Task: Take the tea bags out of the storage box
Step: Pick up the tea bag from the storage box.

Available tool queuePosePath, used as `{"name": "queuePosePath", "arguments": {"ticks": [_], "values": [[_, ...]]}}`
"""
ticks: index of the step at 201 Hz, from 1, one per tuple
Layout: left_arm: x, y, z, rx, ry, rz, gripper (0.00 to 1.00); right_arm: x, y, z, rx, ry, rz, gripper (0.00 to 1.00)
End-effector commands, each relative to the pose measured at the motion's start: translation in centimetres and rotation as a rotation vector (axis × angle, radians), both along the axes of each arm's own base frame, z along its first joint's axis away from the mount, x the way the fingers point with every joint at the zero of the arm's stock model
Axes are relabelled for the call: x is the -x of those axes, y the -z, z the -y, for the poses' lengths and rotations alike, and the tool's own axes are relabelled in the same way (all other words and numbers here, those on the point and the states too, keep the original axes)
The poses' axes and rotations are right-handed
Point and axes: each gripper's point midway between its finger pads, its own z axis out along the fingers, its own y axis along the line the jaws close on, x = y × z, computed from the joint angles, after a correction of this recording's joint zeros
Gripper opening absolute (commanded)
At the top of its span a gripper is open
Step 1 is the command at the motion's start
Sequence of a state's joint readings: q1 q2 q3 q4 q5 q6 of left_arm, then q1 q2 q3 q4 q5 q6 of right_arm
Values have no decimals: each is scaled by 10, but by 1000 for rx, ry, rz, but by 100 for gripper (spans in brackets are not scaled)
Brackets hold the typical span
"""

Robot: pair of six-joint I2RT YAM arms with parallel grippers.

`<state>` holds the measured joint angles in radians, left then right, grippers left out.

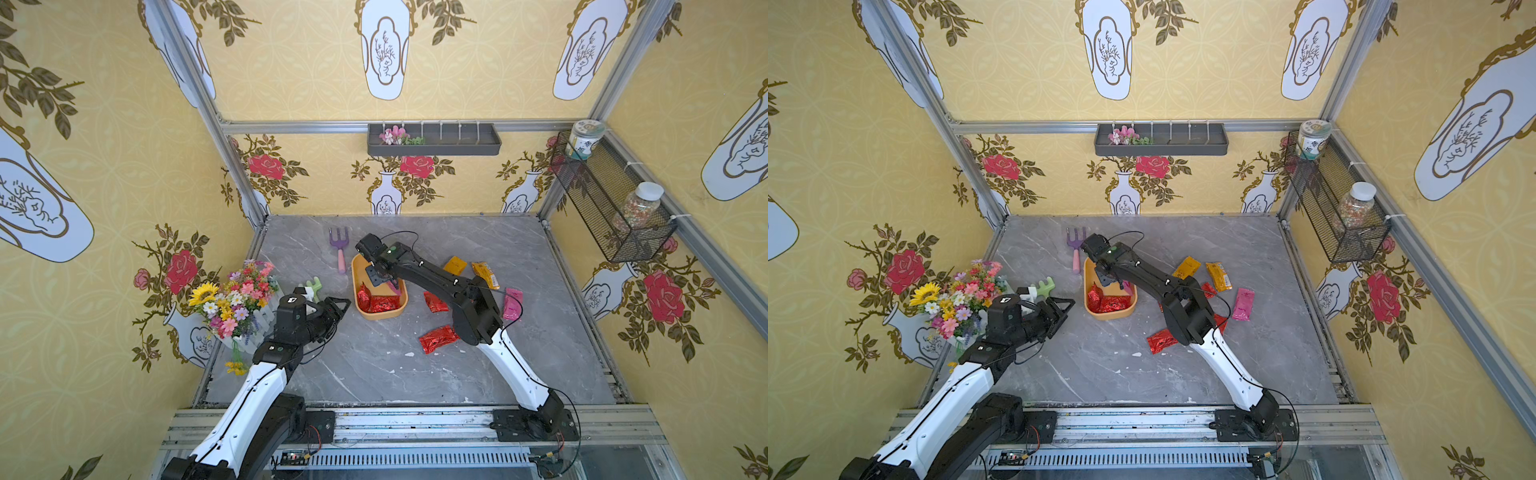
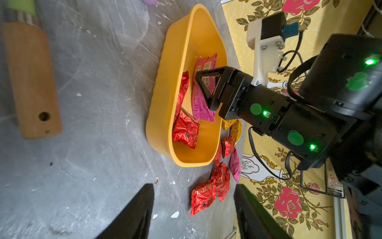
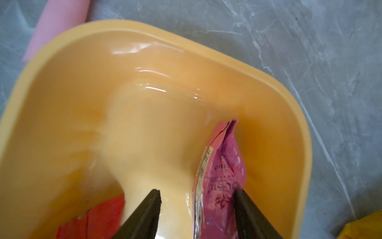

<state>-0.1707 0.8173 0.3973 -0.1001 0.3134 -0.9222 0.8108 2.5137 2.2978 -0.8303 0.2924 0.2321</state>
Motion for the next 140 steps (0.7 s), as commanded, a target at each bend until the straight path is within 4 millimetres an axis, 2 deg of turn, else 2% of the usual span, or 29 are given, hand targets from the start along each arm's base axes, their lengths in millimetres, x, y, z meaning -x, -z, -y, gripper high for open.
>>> {"name": "queuePosePath", "arguments": {"ticks": [1,28,87,140], "values": [[0,1,3,2,21,7,67,7,-13,-8,-19,-5,23,59],[0,2,3,5,24,7,67,8,-20,-9,-6,-3,59,62],[2,3,4,7,27,4,67,0,1,9,84,35,51,64],[2,3,4,9,29,4,67,2,-3,12,69,40,69,67]]}}
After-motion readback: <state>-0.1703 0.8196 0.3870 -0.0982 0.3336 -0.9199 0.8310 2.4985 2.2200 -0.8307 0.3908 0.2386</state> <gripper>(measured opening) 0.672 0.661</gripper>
